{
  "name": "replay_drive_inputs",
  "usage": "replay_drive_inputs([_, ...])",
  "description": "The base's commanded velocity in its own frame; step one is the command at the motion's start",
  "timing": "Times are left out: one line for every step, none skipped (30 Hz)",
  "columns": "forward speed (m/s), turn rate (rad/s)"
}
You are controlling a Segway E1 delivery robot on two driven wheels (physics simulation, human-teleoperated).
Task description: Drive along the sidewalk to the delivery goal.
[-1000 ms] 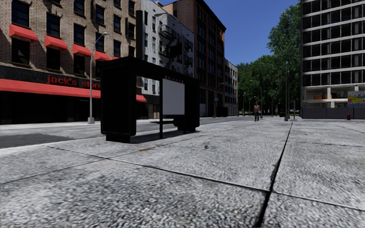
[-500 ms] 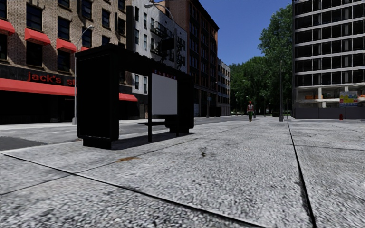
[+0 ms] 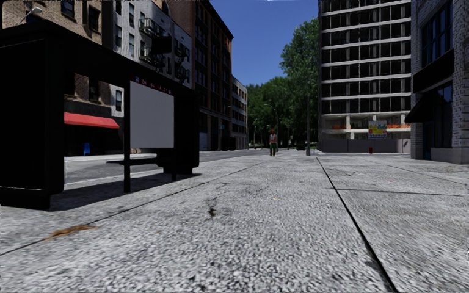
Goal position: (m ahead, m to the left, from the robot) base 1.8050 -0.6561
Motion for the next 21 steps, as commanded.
replay_drive_inputs([1.45,-0.51])
replay_drive_inputs([1.45,-0.50])
replay_drive_inputs([1.45,-0.49])
replay_drive_inputs([1.45,-0.48])
replay_drive_inputs([1.45,-0.48])
replay_drive_inputs([1.45,-0.46])
replay_drive_inputs([1.45,-0.46])
replay_drive_inputs([1.45,-0.45])
replay_drive_inputs([1.45,-0.42])
replay_drive_inputs([1.45,-0.40])
replay_drive_inputs([1.45,-0.39])
replay_drive_inputs([1.45,-0.39])
replay_drive_inputs([1.45,-0.39])
replay_drive_inputs([1.45,-0.39])
replay_drive_inputs([1.45,-0.39])
replay_drive_inputs([1.45,-0.39])
replay_drive_inputs([1.45,-0.39])
replay_drive_inputs([1.45,-0.37])
replay_drive_inputs([1.45,-0.33])
replay_drive_inputs([1.45,-0.31])
replay_drive_inputs([1.45,-0.30])
